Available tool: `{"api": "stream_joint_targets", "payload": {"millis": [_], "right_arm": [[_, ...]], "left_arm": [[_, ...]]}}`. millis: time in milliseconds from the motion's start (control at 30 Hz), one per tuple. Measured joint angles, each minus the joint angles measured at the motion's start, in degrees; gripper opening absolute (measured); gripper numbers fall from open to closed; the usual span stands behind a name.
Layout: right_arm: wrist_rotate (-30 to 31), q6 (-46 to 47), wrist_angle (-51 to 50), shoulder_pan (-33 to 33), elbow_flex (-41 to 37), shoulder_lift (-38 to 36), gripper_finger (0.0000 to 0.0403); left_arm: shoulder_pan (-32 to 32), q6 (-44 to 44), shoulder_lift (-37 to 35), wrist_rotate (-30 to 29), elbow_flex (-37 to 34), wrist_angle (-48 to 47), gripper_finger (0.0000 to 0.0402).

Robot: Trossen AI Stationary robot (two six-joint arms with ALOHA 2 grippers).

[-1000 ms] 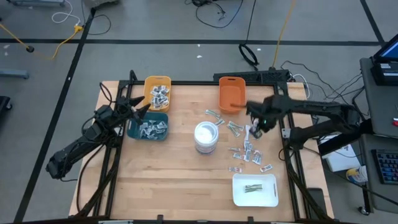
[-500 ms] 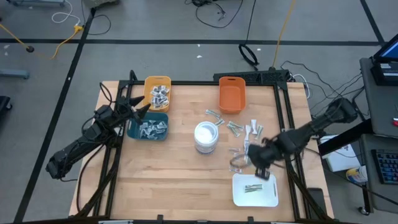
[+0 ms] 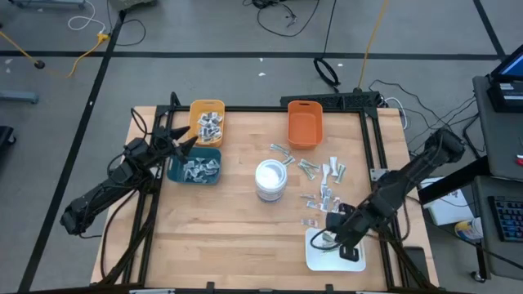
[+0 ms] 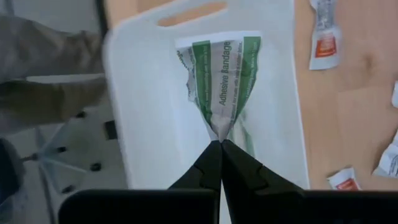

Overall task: Pick & Place First Aid Supplies
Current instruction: Put the green bandage into the white bin

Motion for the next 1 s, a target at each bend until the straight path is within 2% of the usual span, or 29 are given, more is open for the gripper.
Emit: {"api": "stream_joint_targets", "payload": {"millis": [333, 500, 633, 833, 1000], "right_arm": [[-0.28, -5.72, 0.91, -0.01, 0.00, 12.60, 0.0000], [-4.49, -6.59, 1.33, -0.01, -0.04, 14.63, 0.0009], [-4.69, -4.24, 1.35, -0.21, -0.04, 13.80, 0.0055], [-4.27, -0.33, 0.72, -1.36, -0.04, 9.84, 0.0172], [1.69, 5.29, -2.27, -2.95, -0.04, 3.42, 0.0227]], "left_arm": [[0.00, 0.00, 0.00, 0.02, 0.00, 0.00, 0.0314], [-0.02, 0.00, 0.00, 0.02, 0.00, 0.01, 0.0325], [-0.01, 0.00, 0.00, 0.02, 0.00, 0.01, 0.0330], [-0.01, 0.00, 0.00, 0.02, 0.00, 0.02, 0.0324], [-0.01, 0.00, 0.00, 0.02, 0.00, 0.00, 0.0314]]}}
